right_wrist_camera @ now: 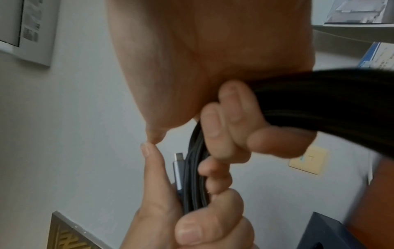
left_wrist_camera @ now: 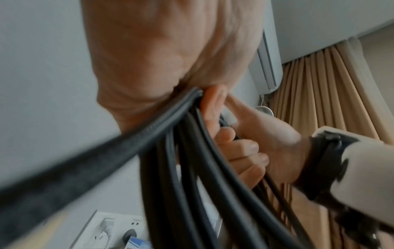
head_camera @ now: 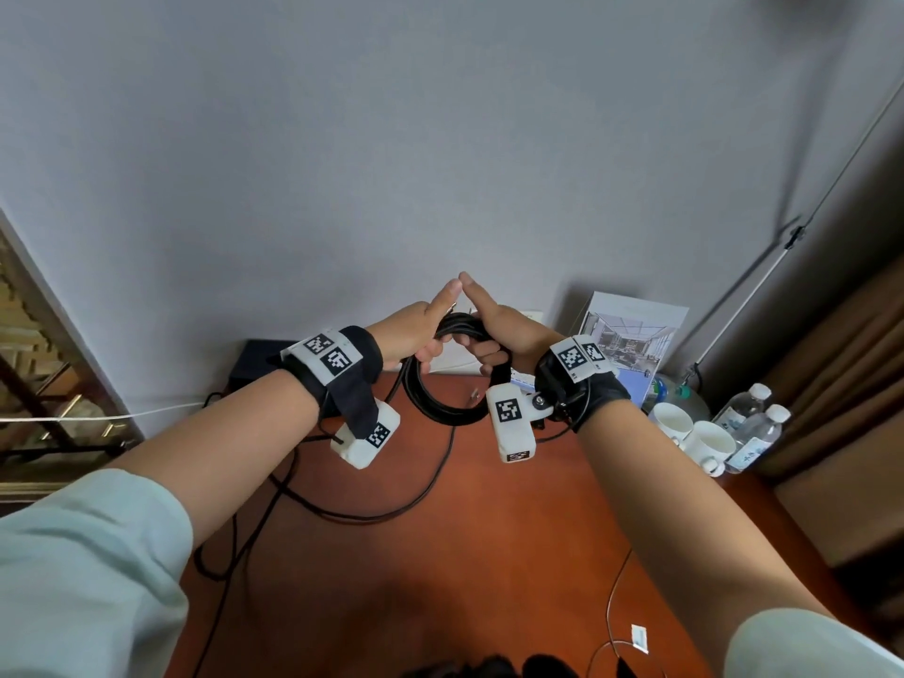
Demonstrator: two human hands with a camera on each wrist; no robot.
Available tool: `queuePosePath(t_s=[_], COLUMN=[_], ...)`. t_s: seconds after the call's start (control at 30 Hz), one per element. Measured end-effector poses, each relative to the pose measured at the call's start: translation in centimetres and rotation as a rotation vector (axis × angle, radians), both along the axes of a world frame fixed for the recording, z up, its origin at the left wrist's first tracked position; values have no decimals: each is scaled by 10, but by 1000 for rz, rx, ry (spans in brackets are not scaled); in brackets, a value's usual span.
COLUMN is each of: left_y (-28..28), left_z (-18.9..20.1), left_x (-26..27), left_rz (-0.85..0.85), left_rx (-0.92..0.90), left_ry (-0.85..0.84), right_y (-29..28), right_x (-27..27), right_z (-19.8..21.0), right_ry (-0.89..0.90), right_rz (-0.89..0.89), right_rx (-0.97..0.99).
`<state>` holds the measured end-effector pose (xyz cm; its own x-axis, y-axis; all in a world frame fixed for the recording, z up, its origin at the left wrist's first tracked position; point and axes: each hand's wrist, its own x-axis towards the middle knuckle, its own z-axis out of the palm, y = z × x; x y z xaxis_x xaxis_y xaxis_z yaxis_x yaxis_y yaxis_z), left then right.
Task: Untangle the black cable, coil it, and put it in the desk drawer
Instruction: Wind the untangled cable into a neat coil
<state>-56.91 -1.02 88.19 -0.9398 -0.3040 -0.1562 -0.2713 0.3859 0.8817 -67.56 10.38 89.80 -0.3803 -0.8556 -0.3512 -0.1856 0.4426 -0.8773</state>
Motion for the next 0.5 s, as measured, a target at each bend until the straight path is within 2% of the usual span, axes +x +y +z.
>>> queuePosePath(t_s=[0.1,0.17,0.23,0.33,0.5], left_y=[1,3,2,-4,-15], left_z=[-5,-4,-3,-3,-5], left_x=[-5,-7,-11,-13,0], left_rz=[47,56,57,-10,-119], left_rx=[-87,-205,-248,-49,400], left_ry=[-42,-21,19,57,131], right_y=[-1,-2,-3,-3,0], right_x=[1,2,1,-5,-24], right_z=[-1,-4,-8,-15,-28], right_ry=[12,54,74,-3,-510], right_rz=[35,36,15,-92,-334], right_rx=[30,36,-4,-109,-340])
